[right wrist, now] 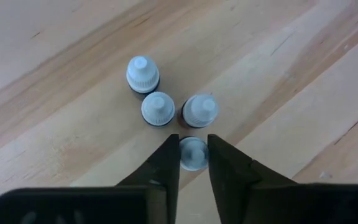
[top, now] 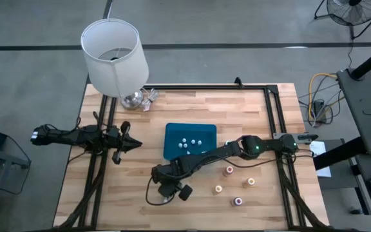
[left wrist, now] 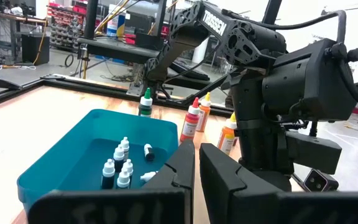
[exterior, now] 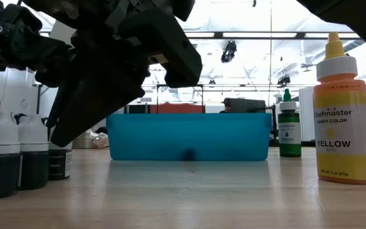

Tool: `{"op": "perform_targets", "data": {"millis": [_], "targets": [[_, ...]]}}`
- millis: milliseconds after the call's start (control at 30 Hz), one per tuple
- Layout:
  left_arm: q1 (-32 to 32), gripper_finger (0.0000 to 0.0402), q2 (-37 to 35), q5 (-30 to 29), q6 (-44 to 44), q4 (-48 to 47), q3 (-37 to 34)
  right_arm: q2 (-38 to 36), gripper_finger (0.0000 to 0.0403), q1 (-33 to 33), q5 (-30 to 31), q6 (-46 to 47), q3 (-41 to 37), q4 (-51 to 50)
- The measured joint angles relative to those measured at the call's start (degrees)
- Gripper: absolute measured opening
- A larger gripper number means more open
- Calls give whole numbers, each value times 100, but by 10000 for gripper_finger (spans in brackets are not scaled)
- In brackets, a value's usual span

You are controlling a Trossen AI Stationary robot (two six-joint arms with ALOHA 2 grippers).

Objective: Pick & Place food coloring
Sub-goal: Put the top small black food coloring bottle into the blue bin

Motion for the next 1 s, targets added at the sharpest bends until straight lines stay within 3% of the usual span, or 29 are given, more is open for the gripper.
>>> {"op": "perform_targets", "data": {"millis": [400, 600, 1000], "targets": [[2, 0, 0, 0, 2, -1, -1, -2, 44, -17, 8, 90, 3, -2], [1, 0, 0, 1, 0, 1, -1, -23, 44, -50, 25, 297, 254, -648], [2, 0, -2, 1, 2, -1, -1, -731, 43, -301, 119, 973, 307, -1070]]}}
